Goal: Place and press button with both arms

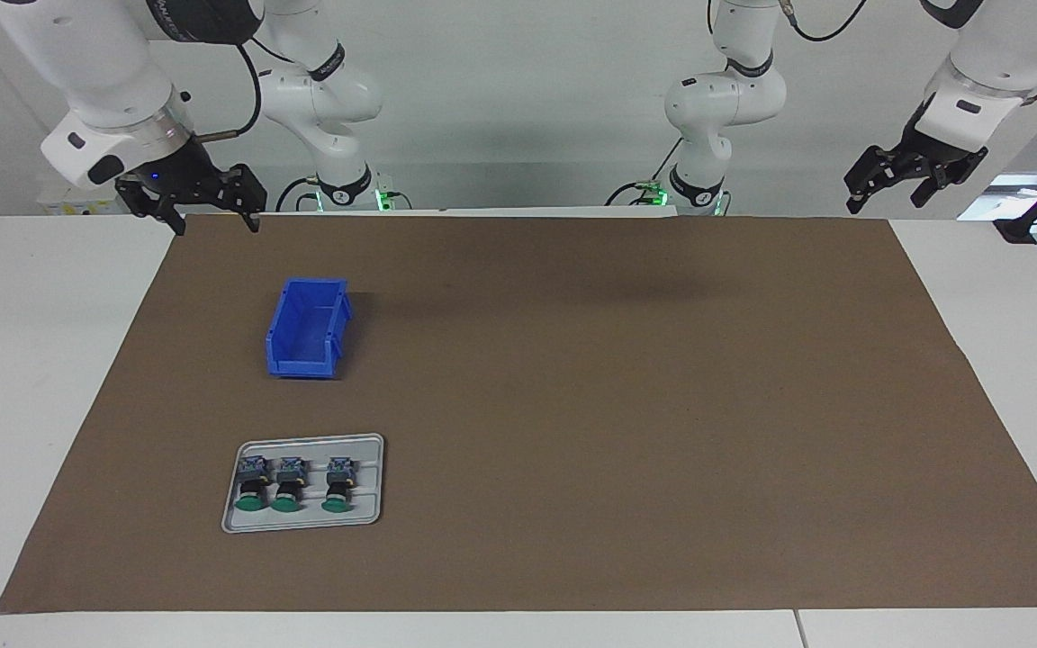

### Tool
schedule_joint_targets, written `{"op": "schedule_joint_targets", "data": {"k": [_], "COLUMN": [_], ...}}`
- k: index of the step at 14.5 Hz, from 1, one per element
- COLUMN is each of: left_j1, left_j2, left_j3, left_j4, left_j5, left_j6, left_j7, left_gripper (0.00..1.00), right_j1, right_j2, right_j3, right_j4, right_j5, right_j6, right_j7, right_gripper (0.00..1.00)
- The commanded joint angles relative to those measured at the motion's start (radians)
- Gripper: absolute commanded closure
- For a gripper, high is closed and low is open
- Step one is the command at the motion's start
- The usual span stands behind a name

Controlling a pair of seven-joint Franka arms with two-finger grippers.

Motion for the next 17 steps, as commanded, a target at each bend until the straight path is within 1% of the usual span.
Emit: {"op": "schedule_joint_targets", "data": {"k": [1,3,5,11,12,13,14,15,17], "left_j1": [-0.005,-0.005,-0.005,-0.006,-0.008,-0.009,-0.014,-0.016,-0.017], "left_j2": [0.016,0.013,-0.001,-0.005,-0.005,-0.005,-0.005,-0.007,-0.007], "left_j3": [-0.002,-0.002,-0.002,-0.004,-0.004,-0.004,-0.004,-0.004,-0.006], "left_j4": [0.022,0.016,-0.011,-0.018,-0.018,-0.016,-0.016,-0.018,-0.022], "left_j5": [0.022,0.021,0.022,0.021,0.021,0.021,0.021,0.021,0.019], "left_j6": [-0.003,-0.009,-0.019,-0.011,-0.011,-0.011,-0.011,-0.013,-0.014], "left_j7": [-0.002,-0.002,-0.003,-0.006,-0.008,-0.008,-0.006,-0.005,-0.003], "left_gripper": [0.0,0.0,0.0,0.0,0.0,0.0,0.0,0.0,0.0], "right_j1": [-0.006,-0.004,-0.007,-0.003,0.002,0.009,0.032,0.045,0.057], "right_j2": [-0.001,-0.003,-0.007,-0.012,-0.011,-0.004,0.005,0.038,0.106], "right_j3": [0.006,0.007,0.007,0.008,0.008,0.014,0.017,0.019,0.02], "right_j4": [-0.002,-0.006,-0.014,-0.02,-0.02,-0.029,-0.035,-0.032,-0.031], "right_j5": [-0.011,-0.01,-0.005,0.003,0.009,0.018,0.019,0.023,0.05], "right_j6": [0.012,0.012,0.01,-0.003,0.013,0.08,0.11,0.134,0.228], "right_j7": [-0.012,-0.01,-0.009,-0.028,-0.048,-0.045,-0.042,-0.033,0.02], "right_gripper": [0.0,0.0,0.0,0.0,0.0,0.0,0.0,0.0,0.0]}}
